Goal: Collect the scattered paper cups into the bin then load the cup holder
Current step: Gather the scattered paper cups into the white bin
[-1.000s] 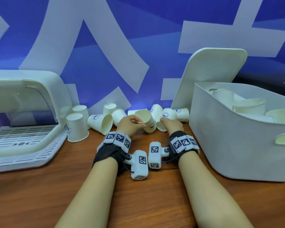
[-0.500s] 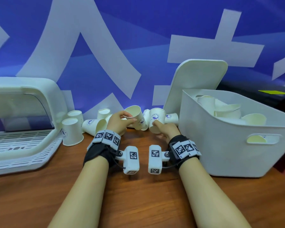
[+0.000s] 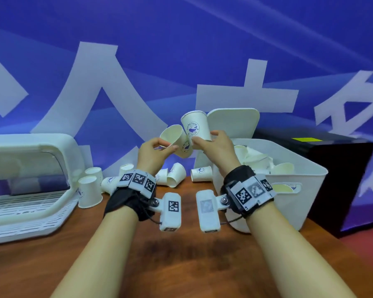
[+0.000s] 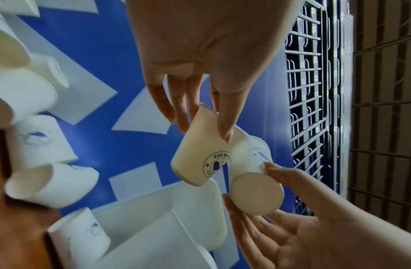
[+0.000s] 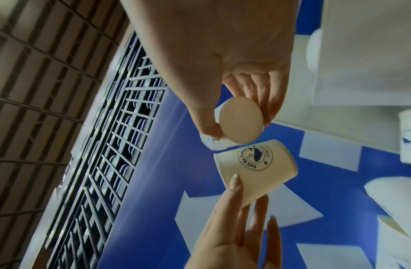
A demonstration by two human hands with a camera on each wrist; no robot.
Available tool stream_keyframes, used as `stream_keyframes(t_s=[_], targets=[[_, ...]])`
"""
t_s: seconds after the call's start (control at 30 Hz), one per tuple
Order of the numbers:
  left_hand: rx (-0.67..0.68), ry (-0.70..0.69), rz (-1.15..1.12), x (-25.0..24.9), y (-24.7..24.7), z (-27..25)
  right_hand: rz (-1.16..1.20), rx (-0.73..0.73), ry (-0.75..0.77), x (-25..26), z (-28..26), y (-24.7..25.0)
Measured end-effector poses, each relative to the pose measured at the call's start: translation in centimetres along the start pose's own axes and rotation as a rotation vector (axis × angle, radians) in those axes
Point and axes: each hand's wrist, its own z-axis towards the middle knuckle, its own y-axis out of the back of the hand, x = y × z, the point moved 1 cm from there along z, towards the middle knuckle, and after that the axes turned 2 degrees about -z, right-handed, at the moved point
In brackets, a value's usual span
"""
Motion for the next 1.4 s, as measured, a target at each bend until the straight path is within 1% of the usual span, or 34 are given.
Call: stream_keyframes(t_s=[0.07, 0.13, 0.27, 0.37, 0.43, 0.5, 0.57, 0.6, 0.7, 0.77, 0.87, 0.97, 1.07, 1.13, 1.17, 1.23, 1.3, 1.33, 1.4], targets=[[0.029, -0.036, -0.047, -1.5, -1.9, -0.2, 0.033, -0.069, -0.001, 0.4, 0.6, 2.7], [0.087, -0.057, -0.066, -2.7, -4.3, -0.4, 0.018, -0.153, -0.003, 0.3, 1.7, 5.8], [0.206, -0.063, -0.079, -4.4, -8.8, -0.5, -0.144, -0.284, -0.082, -1.3, 4.6, 11.5], [0.263, -0.071, -0.068, -5.1, -11.3, -0.4, -0.297, -0.326, -0.169, -2.6, 6.7, 14.1], [0.288, -0.073, -0.052, -5.4, -12.6, -0.3, -0.361, -0.34, -0.194, -3.2, 8.0, 15.1], [0.325, -0.059, -0.022, -5.5, -13.5, -0.3, -0.448, -0.27, -0.245, -3.5, 8.8, 15.5], [0.427, -0.021, 0.037, -5.8, -14.0, -0.7, -0.548, -0.162, -0.327, -3.8, 9.1, 15.6], [0.481, 0.001, 0.078, -5.8, -14.1, -0.9, -0.561, -0.115, -0.343, -4.0, 9.0, 15.7], [0.592, 0.059, 0.222, -6.0, -14.4, -1.5, -0.591, -0.072, -0.268, -4.2, 8.8, 15.8], [0.613, 0.086, 0.272, -6.0, -14.8, -1.9, -0.596, -0.031, -0.205, -4.2, 8.3, 15.7], [0.643, 0.085, 0.293, -6.1, -15.6, -2.5, -0.585, 0.009, -0.159, -4.1, 7.5, 15.4], [0.719, 0.079, 0.41, -5.9, -16.7, -2.9, -0.589, 0.013, -0.124, -3.6, 7.1, 15.2], [0.68, 0.066, 0.439, -5.5, -17.5, -3.0, -0.574, -0.005, -0.125, -3.0, 6.8, 15.1], [0.635, 0.079, 0.377, -5.4, -17.9, -3.1, -0.561, -0.01, -0.117, -2.7, 6.6, 15.0], [0.593, 0.077, 0.32, -5.3, -17.9, -3.0, -0.55, -0.008, -0.105, -2.6, 6.6, 14.9], [0.465, 0.081, 0.225, -5.1, -17.5, -2.7, -0.517, -0.003, -0.081, -2.5, 6.5, 14.6], [0.335, 0.112, 0.183, -4.8, -16.5, -2.3, -0.483, -0.012, -0.061, -2.3, 6.3, 14.2], [0.302, 0.125, 0.177, -4.7, -16.0, -2.1, -0.469, -0.007, -0.048, -2.2, 6.2, 14.0], [0.282, 0.144, 0.162, -4.3, -15.0, -1.8, -0.451, 0.021, -0.002, -1.9, 6.1, 13.3]])
